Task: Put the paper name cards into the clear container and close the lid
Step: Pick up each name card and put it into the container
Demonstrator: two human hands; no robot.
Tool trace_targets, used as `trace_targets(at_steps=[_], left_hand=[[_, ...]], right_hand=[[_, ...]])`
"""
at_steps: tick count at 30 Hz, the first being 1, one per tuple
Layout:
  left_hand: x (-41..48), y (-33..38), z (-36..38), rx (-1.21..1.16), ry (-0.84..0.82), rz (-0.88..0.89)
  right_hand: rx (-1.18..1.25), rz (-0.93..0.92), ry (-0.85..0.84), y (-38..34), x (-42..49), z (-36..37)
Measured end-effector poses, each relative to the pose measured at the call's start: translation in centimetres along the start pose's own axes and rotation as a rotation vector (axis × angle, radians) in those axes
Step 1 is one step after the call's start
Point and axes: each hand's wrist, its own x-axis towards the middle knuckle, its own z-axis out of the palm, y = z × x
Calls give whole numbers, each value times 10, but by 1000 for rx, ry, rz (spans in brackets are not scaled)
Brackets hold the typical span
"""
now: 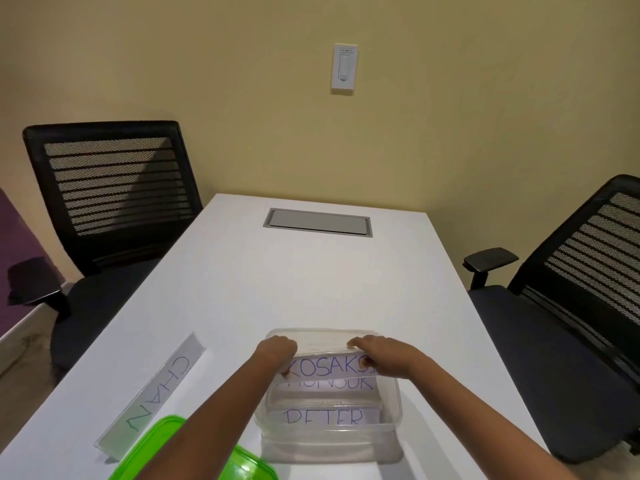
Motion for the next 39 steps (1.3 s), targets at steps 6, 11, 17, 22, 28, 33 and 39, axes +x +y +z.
trace_targets(at_steps=[6, 11, 17, 22, 28, 33, 39], left_hand=[[17, 2, 14, 22, -60, -26], [23, 4, 25, 30, -90, -44], [26, 6, 31, -2, -65, -46], [22, 6, 36, -19, -7, -46], [13, 13, 37, -43, 98, -31], [-9, 14, 31, -192, 250, 95], [-50, -7, 48, -399, 620, 120]], right_hand=[[-121, 23, -50, 0, 19, 20], [-158, 40, -86, 1, 28, 30], [-168, 60, -108, -1, 35, 35], [-180, 78, -115, -4, 37, 39], [-197, 93, -35, -7, 34, 39], [-70, 100, 148, -24, 24, 37], [237, 85, 410, -78, 9, 29]])
